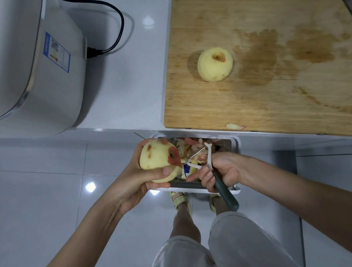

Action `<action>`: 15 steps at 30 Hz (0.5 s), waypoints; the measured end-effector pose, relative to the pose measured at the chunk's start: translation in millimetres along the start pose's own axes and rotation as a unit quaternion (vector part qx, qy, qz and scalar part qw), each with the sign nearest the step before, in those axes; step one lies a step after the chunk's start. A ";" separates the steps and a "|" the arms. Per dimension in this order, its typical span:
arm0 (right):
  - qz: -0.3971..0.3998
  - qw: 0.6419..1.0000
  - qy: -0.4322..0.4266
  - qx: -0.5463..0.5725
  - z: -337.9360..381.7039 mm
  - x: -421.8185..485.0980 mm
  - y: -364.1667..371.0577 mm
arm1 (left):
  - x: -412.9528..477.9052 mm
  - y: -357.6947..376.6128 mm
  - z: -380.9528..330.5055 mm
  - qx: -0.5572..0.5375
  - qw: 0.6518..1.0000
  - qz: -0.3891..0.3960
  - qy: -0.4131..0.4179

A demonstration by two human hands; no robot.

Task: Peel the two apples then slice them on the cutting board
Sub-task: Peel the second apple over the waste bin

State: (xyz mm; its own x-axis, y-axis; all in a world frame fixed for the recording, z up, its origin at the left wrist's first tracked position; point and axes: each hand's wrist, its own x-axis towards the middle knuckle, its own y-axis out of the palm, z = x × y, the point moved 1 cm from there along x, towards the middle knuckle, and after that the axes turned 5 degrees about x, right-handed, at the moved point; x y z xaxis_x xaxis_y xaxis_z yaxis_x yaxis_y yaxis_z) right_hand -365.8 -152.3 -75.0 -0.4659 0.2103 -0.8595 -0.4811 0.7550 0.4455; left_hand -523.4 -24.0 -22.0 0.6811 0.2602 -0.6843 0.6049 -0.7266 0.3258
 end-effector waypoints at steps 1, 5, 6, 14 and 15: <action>0.006 1.000 0.001 0.004 -1.1 -0.4 -0.6 | 0.3 -0.5 0.3 -0.009 1.000 0.006 0.000; 0.020 0.999 0.017 -0.021 -5.4 2.8 -8.0 | 1.5 -1.6 1.2 -0.002 1.000 0.018 0.005; 0.019 0.999 0.019 -0.021 -5.7 4.2 -9.6 | 1.7 -1.8 1.7 0.001 1.000 0.018 0.005; -0.074 0.988 -0.107 -0.082 -4.8 -4.6 -3.1 | 3.9 -6.1 4.7 -0.017 0.999 0.026 -0.023; -0.086 0.977 -0.163 -0.106 -4.9 -8.2 0.6 | 4.0 -5.6 4.6 -0.028 0.999 0.031 -0.031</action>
State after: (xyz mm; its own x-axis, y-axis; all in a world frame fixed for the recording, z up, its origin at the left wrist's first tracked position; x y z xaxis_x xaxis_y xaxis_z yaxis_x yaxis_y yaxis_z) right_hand -365.9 -156.6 -66.5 -0.1207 0.3049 -0.9447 -0.6911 0.6574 0.3005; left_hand -526.0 -21.9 -29.6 0.6924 0.1757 -0.6998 0.5863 -0.7023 0.4038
